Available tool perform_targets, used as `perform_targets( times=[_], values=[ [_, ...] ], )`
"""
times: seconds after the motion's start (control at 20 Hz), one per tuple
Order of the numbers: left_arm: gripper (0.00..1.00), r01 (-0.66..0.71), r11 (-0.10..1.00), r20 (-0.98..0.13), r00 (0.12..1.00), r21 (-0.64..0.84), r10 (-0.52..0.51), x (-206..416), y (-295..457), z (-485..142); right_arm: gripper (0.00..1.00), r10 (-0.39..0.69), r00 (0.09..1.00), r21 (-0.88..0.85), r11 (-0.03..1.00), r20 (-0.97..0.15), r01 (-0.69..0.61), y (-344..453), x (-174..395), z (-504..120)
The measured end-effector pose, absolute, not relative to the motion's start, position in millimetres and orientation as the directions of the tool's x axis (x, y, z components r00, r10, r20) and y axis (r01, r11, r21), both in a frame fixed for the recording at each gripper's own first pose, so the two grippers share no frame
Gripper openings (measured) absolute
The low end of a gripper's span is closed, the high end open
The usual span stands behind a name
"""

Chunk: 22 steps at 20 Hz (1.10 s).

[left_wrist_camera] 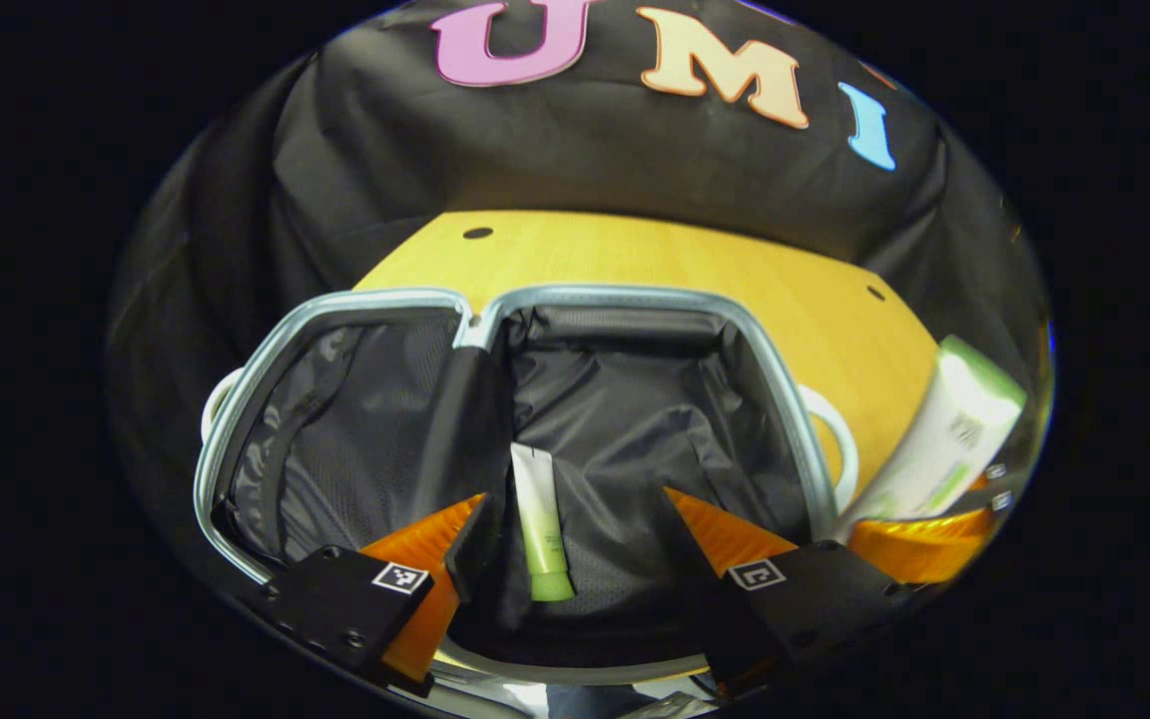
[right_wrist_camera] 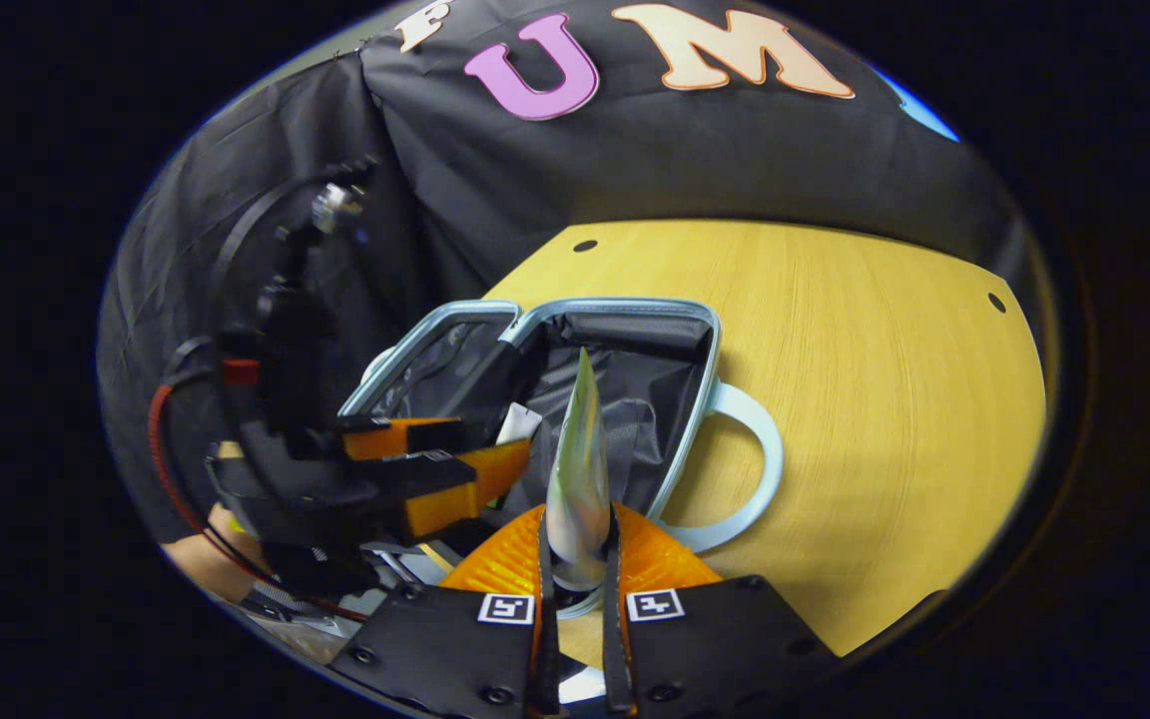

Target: First open the suitcase, pack the skin care products into it, and then close the suitcase.

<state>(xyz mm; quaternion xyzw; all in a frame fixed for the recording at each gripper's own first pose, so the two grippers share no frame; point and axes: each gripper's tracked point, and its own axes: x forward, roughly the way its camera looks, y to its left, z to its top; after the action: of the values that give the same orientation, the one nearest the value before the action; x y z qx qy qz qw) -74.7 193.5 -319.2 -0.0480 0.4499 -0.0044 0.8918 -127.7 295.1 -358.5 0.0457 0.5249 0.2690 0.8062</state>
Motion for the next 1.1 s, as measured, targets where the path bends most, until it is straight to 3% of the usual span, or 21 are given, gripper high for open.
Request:
perform_targets(
  times=[0.3,0.45,0.5,0.7,0.8,1.1],
  values=[
    [0.92,-0.157,0.983,-0.739,0.673,-0.092,0.038,-64,266,-274,0.19,0.409,0.222,0.329,0.887,-0.885,-0.323,308,-134,-396],
    [0.92,-0.235,0.971,-0.720,0.682,-0.052,0.127,-66,331,-264,0.27,0.373,0.228,0.303,0.908,-0.899,-0.289,315,-129,-398],
    [0.91,-0.259,0.965,-0.720,0.677,-0.039,0.152,-70,355,-263,0.30,0.351,0.271,0.276,0.920,-0.896,-0.279,316,-121,-395],
    [0.92,-0.357,0.934,-0.723,0.644,0.006,0.251,-74,450,-268,0.82,0.278,0.438,0.185,0.952,-0.855,-0.243,323,-85,-377],
    [0.92,-0.389,0.921,-0.722,0.631,0.023,0.285,-76,495,-272,0.98,0.283,0.510,0.208,0.957,-0.812,-0.201,334,-69,-361],
    [0.91,-0.426,0.905,-0.778,0.560,0.025,0.285,-69,570,-317,0.98,0.236,0.667,0.207,0.970,-0.707,-0.124,344,-37,-325]
  ],
)
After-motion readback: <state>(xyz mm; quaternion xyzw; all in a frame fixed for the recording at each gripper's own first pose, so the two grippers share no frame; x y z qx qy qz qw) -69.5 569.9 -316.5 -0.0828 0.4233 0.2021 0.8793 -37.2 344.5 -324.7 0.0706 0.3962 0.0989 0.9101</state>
